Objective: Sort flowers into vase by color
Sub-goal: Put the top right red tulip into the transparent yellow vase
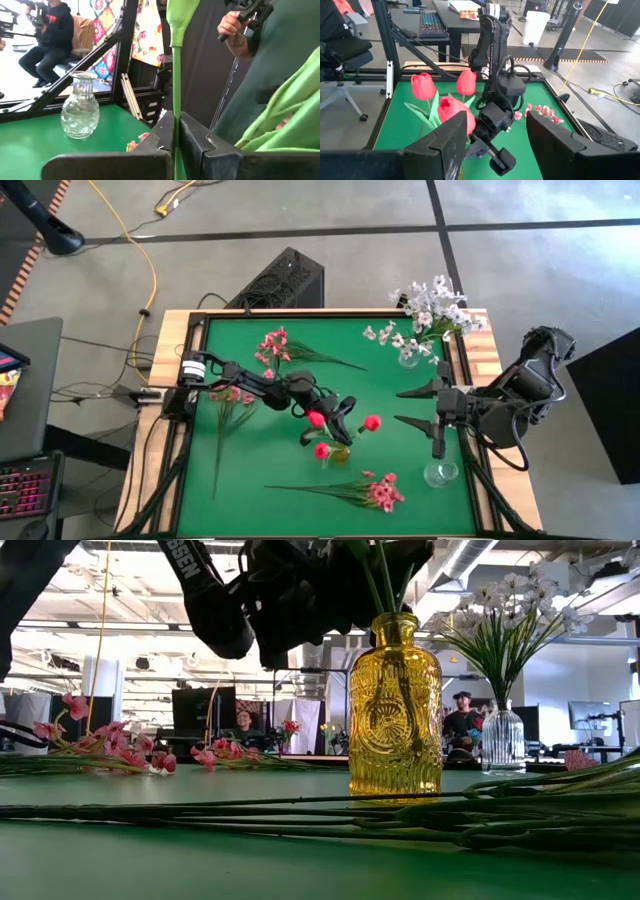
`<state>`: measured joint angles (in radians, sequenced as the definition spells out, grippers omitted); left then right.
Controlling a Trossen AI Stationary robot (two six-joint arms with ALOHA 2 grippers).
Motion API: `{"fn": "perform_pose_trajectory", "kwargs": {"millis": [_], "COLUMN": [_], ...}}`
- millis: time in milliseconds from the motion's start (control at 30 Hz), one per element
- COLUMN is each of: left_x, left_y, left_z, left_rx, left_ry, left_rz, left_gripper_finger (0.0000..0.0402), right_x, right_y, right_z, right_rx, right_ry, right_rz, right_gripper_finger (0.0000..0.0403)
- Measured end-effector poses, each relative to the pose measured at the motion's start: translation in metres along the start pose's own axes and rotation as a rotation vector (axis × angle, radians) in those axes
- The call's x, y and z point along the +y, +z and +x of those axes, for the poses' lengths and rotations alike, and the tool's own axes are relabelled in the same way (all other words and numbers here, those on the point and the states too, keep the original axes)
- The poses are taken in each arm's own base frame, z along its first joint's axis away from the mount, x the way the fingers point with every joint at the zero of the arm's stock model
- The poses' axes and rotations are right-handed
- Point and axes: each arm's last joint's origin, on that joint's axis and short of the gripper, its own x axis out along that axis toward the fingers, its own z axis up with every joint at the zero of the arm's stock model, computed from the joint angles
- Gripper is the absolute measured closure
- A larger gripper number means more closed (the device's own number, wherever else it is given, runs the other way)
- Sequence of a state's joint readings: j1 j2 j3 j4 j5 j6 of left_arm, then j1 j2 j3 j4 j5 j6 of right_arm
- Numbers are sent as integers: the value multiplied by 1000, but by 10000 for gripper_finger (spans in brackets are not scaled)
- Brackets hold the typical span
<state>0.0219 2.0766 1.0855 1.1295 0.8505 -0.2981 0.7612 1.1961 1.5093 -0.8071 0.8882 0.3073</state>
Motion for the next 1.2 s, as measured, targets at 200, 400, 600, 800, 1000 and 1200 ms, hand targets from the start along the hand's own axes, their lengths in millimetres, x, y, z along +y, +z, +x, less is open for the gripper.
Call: {"fn": "perform_pose_trajectory", "kwargs": {"millis": [200,400,600,800,1000,1200], "left_x": [1,3,3,3,5,10], "left_y": [-2,-8,-8,-8,-7,-5], "left_z": [0,0,1,1,-3,-11], "left_rx": [17,48,44,43,48,63], "left_ry": [13,58,69,69,52,19], "left_rz": [-23,-120,-113,-130,-131,-135], "left_gripper_finger": [401,396,361,313,273,265], "right_x": [0,0,0,0,0,0], "right_y": [0,0,0,0,0,0], "right_z": [0,0,0,0,0,0], "right_rx": [0,0,0,0,1,0], "right_ry": [0,0,0,0,0,1], "right_rz": [0,0,-1,-1,-1,-1], "right_gripper_finger": [173,173,173,173,173,173]}}
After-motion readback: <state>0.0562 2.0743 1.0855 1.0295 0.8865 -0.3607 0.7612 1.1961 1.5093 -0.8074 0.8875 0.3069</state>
